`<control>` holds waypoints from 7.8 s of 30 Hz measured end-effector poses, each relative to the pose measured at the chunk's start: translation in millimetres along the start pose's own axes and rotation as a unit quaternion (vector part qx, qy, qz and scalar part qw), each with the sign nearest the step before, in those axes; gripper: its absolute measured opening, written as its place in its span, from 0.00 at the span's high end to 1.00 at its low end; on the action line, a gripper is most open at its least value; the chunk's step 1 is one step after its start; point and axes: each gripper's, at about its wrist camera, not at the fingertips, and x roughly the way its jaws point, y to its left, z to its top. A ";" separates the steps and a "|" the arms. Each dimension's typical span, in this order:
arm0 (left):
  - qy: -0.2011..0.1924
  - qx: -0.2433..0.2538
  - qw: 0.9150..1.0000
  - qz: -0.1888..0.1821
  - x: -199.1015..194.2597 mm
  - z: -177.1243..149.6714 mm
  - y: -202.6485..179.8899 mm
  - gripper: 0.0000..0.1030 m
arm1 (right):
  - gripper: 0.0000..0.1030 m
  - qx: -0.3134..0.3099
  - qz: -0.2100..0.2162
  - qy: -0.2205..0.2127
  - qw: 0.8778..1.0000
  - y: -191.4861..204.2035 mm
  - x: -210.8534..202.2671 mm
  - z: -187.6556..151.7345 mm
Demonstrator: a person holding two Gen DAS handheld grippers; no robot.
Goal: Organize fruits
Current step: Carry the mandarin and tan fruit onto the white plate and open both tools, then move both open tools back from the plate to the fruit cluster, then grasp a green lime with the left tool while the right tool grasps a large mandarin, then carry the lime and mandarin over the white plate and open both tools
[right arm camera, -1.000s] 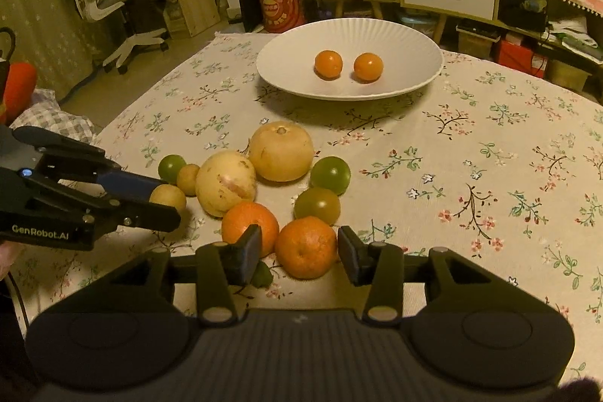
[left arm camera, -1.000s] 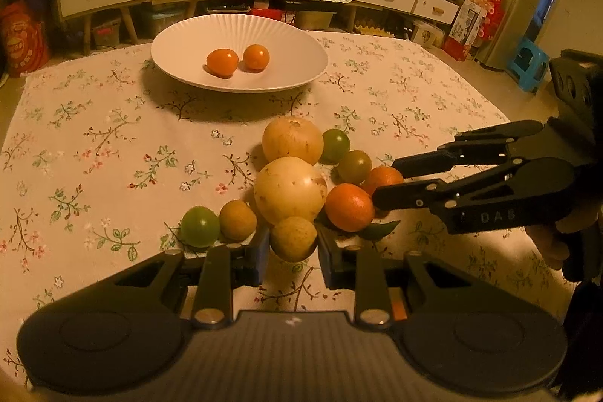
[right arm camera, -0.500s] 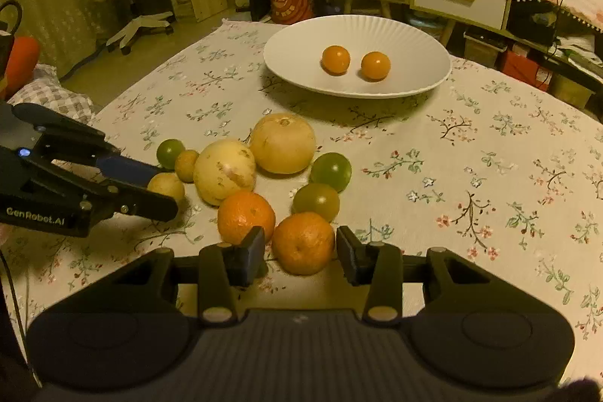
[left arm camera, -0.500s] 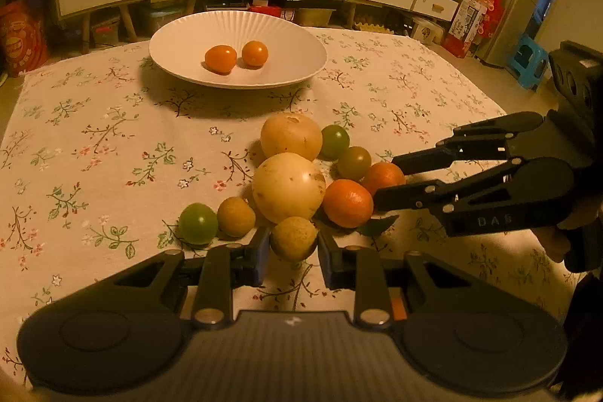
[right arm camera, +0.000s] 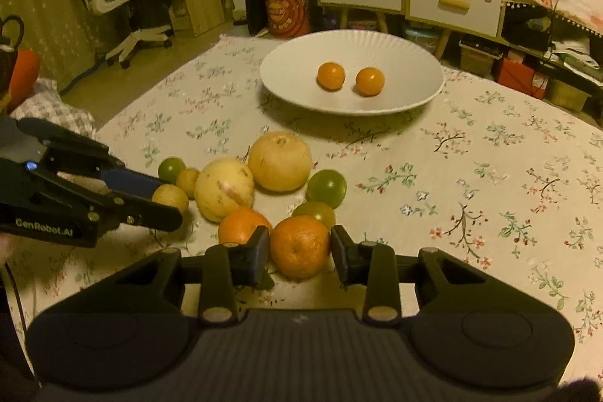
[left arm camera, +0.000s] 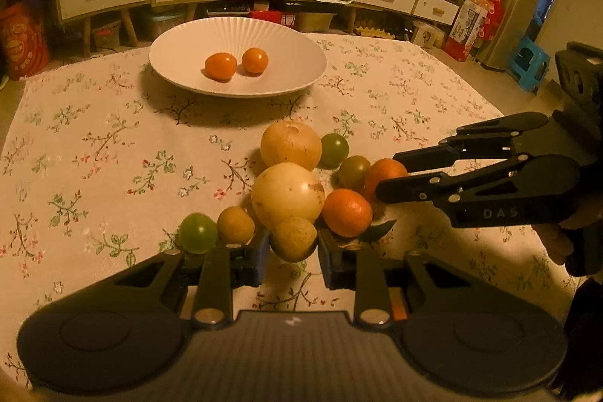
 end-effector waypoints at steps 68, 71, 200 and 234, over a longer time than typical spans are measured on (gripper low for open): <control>-0.003 0.020 0.999 0.047 119.3 136.0 29.9 0.69 | 0.69 0.028 -0.035 -0.038 0.998 -77.3 85.0 108.6; -0.003 0.017 0.999 0.047 119.5 135.3 31.5 0.69 | 0.69 0.018 -0.039 -0.037 0.998 -74.5 85.7 108.6; 0.018 0.007 0.999 0.027 20.0 3.6 56.2 0.70 | 0.64 -0.068 0.045 0.039 0.996 33.4 27.4 -8.2; 0.026 -0.012 0.997 0.074 16.6 9.0 38.0 0.70 | 0.69 -0.079 -0.011 0.039 0.996 48.5 25.0 -1.0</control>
